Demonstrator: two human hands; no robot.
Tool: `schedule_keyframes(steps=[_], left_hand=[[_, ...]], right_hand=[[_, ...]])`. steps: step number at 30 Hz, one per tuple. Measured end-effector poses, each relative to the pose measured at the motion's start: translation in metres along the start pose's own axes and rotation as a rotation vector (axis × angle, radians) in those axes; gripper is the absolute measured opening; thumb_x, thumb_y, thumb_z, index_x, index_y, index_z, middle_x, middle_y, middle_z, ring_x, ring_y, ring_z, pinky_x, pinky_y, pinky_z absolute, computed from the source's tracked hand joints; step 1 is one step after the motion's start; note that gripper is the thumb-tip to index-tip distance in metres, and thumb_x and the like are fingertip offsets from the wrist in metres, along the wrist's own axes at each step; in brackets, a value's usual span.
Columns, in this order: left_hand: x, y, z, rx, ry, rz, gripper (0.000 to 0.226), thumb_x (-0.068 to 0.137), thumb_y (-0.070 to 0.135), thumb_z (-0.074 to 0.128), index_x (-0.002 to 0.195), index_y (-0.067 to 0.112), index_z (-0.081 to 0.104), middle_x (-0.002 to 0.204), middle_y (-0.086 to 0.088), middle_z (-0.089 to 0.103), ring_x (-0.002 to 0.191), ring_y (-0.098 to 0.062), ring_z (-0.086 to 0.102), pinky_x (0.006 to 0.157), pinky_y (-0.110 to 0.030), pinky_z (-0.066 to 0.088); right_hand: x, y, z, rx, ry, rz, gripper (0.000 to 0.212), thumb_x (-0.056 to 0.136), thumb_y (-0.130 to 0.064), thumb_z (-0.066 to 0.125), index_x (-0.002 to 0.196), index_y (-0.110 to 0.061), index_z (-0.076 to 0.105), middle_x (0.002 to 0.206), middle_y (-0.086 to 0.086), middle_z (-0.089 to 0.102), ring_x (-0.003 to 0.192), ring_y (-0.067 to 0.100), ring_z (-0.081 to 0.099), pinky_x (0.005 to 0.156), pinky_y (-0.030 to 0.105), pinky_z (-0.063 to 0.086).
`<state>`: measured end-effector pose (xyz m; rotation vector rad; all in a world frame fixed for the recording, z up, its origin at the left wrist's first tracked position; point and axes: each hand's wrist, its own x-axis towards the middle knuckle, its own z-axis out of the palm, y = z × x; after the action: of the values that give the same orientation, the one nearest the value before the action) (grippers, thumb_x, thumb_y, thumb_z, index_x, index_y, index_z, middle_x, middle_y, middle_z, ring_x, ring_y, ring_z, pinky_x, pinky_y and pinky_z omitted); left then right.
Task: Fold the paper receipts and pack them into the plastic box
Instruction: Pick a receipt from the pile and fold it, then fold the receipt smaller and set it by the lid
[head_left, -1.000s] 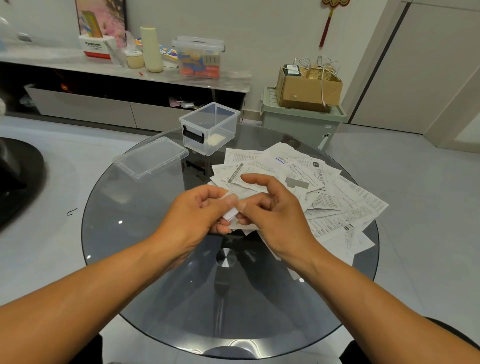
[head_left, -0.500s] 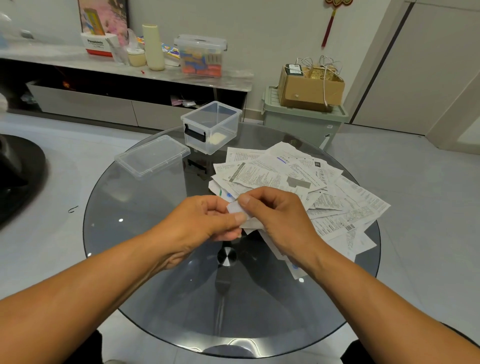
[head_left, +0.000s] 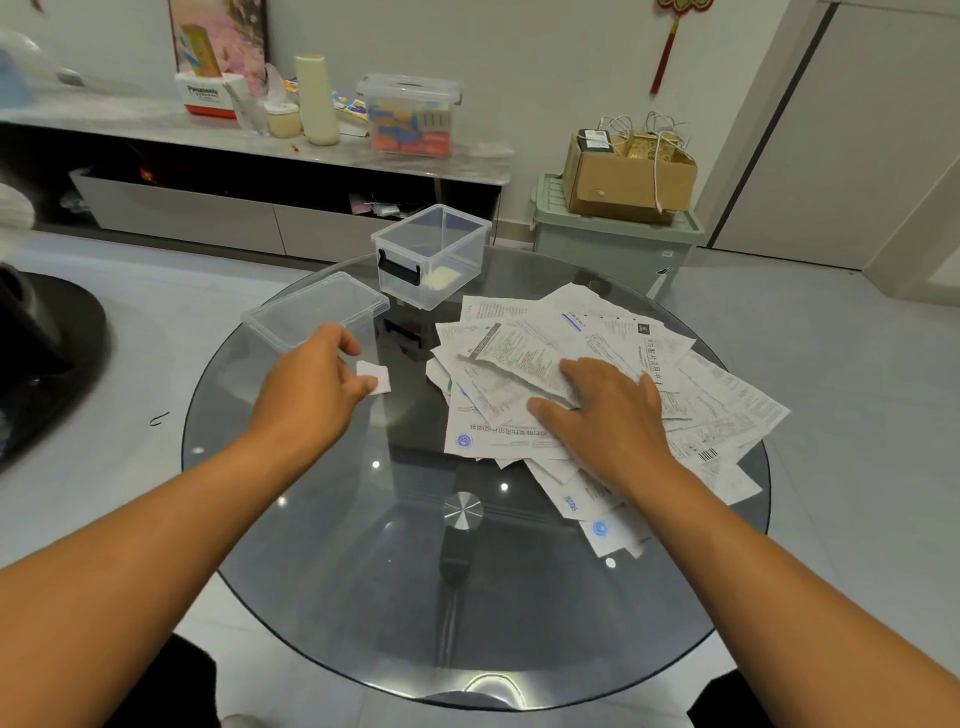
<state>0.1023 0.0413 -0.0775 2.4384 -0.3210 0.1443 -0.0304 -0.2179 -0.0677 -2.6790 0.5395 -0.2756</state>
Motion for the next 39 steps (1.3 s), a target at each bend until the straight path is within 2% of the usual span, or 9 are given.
schedule_keyframes(steps=[3,7,13,20,23,26,32,36,39], left_hand=[[0.003,-0.004,-0.003,0.209,0.065,0.18,0.027,0.089,0.014,0.075,0.114,0.018,0.066,0.102,-0.003,0.061,0.097,-0.028,0.057,0.077,-0.04,0.047],[-0.019,0.018,0.002,0.28,-0.136,0.549,0.016,0.099,0.017,0.058,0.104,0.013,0.072,0.103,-0.004,0.068,0.099,-0.029,0.063,0.08,-0.042,0.053],[-0.039,0.031,0.003,0.422,-0.395,0.249,0.075,0.095,0.067,0.028,0.137,0.008,0.048,0.145,-0.01,0.046,0.134,-0.027,0.043,0.109,-0.04,0.038],[-0.038,0.03,-0.005,0.312,-0.256,0.259,0.07,0.1,0.057,0.038,0.155,0.015,0.032,0.153,-0.007,0.042,0.141,-0.026,0.037,0.112,-0.04,0.036],[-0.049,0.048,-0.005,0.019,-0.092,0.323,0.046,0.101,0.049,0.046,0.142,0.028,0.043,0.113,0.005,0.062,0.105,-0.017,0.059,0.085,-0.035,0.05],[-0.065,0.075,-0.005,-0.53,-0.259,-0.027,0.042,0.098,0.05,0.056,0.128,0.022,0.047,0.088,-0.002,0.074,0.078,-0.018,0.072,0.068,-0.027,0.059],[-0.062,0.07,0.003,-0.923,-0.37,-0.339,0.073,0.09,0.003,0.072,0.152,0.017,0.036,0.131,-0.009,0.063,0.104,-0.027,0.072,0.079,-0.036,0.063],[-0.05,0.057,-0.003,-0.909,-0.418,-0.353,0.079,0.092,-0.006,0.066,0.156,0.024,0.031,0.137,-0.004,0.059,0.111,-0.025,0.068,0.081,-0.038,0.063],[-0.047,0.056,-0.009,-0.921,-0.528,-0.312,0.086,0.091,-0.007,0.066,0.157,0.031,0.027,0.132,-0.003,0.065,0.109,-0.024,0.071,0.082,-0.04,0.063]], right_hand=[[0.002,0.003,-0.002,-0.018,0.081,-0.035,0.028,0.105,-0.04,0.051,0.121,-0.027,0.07,0.119,-0.007,0.07,0.117,0.019,0.062,0.127,0.049,0.004],[0.005,0.006,-0.001,-0.021,0.122,-0.052,0.037,0.108,-0.036,0.043,0.085,-0.026,0.07,0.08,-0.011,0.068,0.084,0.014,0.065,0.126,0.052,0.008],[0.003,0.006,-0.001,-0.094,0.312,-0.22,0.032,0.103,-0.031,0.056,0.073,-0.022,0.054,0.071,-0.009,0.057,0.069,0.016,0.057,0.127,0.049,0.012],[-0.013,-0.003,0.004,-0.245,0.362,-0.485,0.016,0.087,-0.004,0.068,0.083,-0.016,0.059,0.069,-0.002,0.056,0.062,0.026,0.055,0.12,0.045,0.023],[-0.019,-0.01,0.008,-0.349,0.383,-0.517,0.015,0.087,-0.006,0.071,0.083,-0.019,0.065,0.071,-0.002,0.06,0.064,0.026,0.056,0.111,0.043,0.029],[-0.025,-0.018,0.012,-0.349,0.49,-0.567,0.013,0.089,-0.01,0.07,0.082,-0.021,0.068,0.073,-0.002,0.061,0.066,0.025,0.056,0.105,0.043,0.034],[-0.04,-0.029,0.02,-0.227,0.599,-0.86,0.012,0.095,-0.012,0.068,0.087,-0.019,0.074,0.078,-0.001,0.066,0.072,0.023,0.062,0.116,0.05,0.035],[-0.036,-0.02,0.01,-0.05,0.358,-0.878,0.041,0.085,-0.019,0.082,0.125,-0.018,0.072,0.124,0.003,0.068,0.115,0.022,0.063,0.117,0.057,0.032],[-0.034,-0.015,0.003,0.35,0.091,-0.618,0.05,0.084,-0.016,0.082,0.13,-0.027,0.066,0.151,-0.006,0.048,0.136,0.012,0.05,0.112,0.043,0.043]])
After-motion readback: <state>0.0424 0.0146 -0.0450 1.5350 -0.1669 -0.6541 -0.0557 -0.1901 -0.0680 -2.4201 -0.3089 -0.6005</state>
